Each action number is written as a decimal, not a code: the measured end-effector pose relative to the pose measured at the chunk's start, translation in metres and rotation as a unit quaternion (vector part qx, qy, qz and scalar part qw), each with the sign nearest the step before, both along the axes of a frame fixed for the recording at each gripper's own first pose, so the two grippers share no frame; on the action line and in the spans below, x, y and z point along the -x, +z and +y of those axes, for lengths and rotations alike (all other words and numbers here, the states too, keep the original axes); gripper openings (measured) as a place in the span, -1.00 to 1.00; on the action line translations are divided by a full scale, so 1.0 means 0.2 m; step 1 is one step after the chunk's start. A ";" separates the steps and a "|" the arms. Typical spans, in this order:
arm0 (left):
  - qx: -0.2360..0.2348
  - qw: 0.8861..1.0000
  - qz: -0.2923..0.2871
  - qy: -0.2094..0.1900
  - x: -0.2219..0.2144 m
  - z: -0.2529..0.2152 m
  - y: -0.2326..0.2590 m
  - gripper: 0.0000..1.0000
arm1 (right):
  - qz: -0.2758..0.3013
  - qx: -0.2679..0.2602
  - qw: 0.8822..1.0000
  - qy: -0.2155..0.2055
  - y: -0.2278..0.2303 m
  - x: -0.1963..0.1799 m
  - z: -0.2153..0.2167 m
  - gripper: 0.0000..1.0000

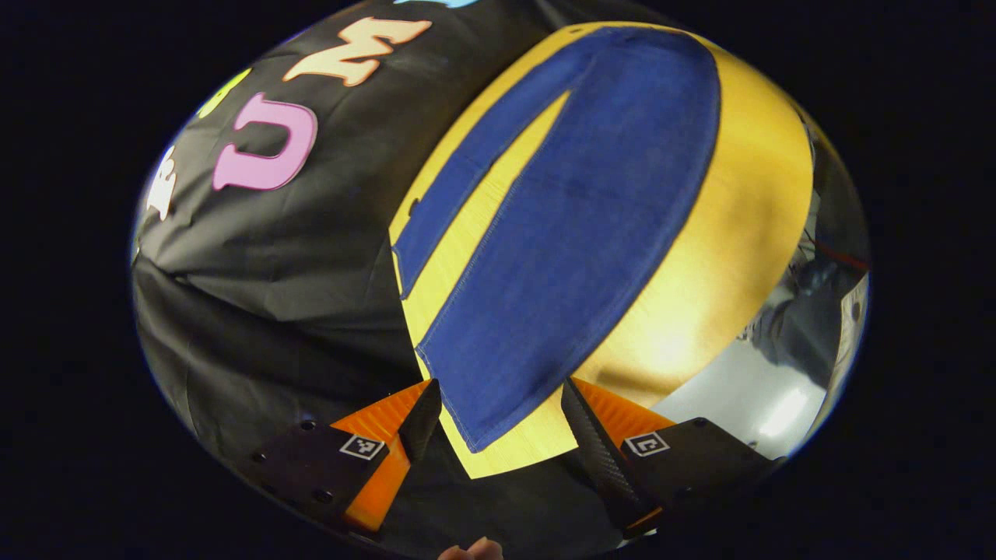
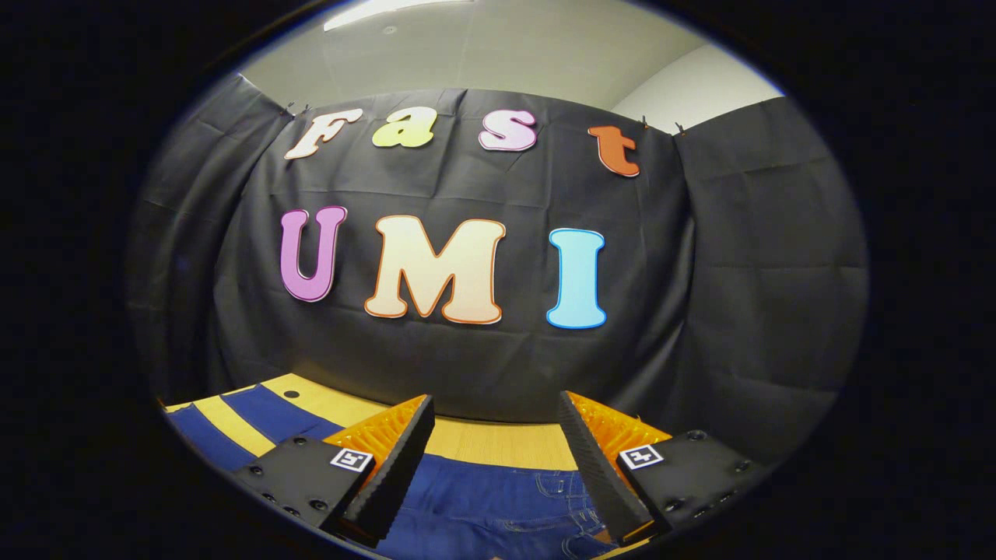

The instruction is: Grasp the waist and the cuffs of the jeans and fold them to make the two legs overlap; first hold the waist and fold one-third of the jeans toward the cuffs, then hold the cuffs and fold the remaining one-third in the same direction to finish folding.

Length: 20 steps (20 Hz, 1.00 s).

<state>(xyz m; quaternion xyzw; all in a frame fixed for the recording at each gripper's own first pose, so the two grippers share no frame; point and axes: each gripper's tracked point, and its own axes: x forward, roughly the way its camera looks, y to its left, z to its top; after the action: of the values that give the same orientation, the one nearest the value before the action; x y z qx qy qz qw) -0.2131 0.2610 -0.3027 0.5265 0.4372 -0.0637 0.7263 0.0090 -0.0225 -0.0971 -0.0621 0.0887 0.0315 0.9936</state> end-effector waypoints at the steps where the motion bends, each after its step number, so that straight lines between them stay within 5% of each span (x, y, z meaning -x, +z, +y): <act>1: -0.014 1.000 0.011 -0.014 0.00 0.02 -0.02 0.93 | 0.001 0.003 1.000 -0.001 -0.01 0.00 0.00 0.97; 5: -0.069 0.993 0.062 -0.074 0.01 0.08 -0.14 1.00 | 0.005 0.012 1.000 -0.002 -0.02 0.01 0.03 0.97; 8: -0.093 0.984 0.082 -0.132 -0.03 0.08 -0.18 0.77 | -0.002 0.023 1.000 -0.011 0.00 0.01 0.01 0.97; 16: -0.088 0.975 0.094 -0.182 -0.20 0.07 -0.24 0.70 | 0.014 0.030 0.998 -0.044 -0.06 0.04 -0.06 0.97; 19: -0.069 0.975 0.116 -0.175 -0.19 0.08 -0.29 0.35 | 0.018 0.044 0.997 -0.060 -0.09 0.07 -0.12 0.97; 20: -0.065 0.975 0.125 -0.173 -0.19 0.07 -0.29 0.02 | 0.021 0.048 0.997 -0.063 -0.09 0.08 -0.14 0.97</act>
<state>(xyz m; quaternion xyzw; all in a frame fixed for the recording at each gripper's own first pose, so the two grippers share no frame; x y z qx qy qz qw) -0.1743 0.2750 -0.3611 0.6282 0.4297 -0.2255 0.6081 -0.0070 -0.0503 -0.1159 -0.1036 0.1147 -0.0346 0.9874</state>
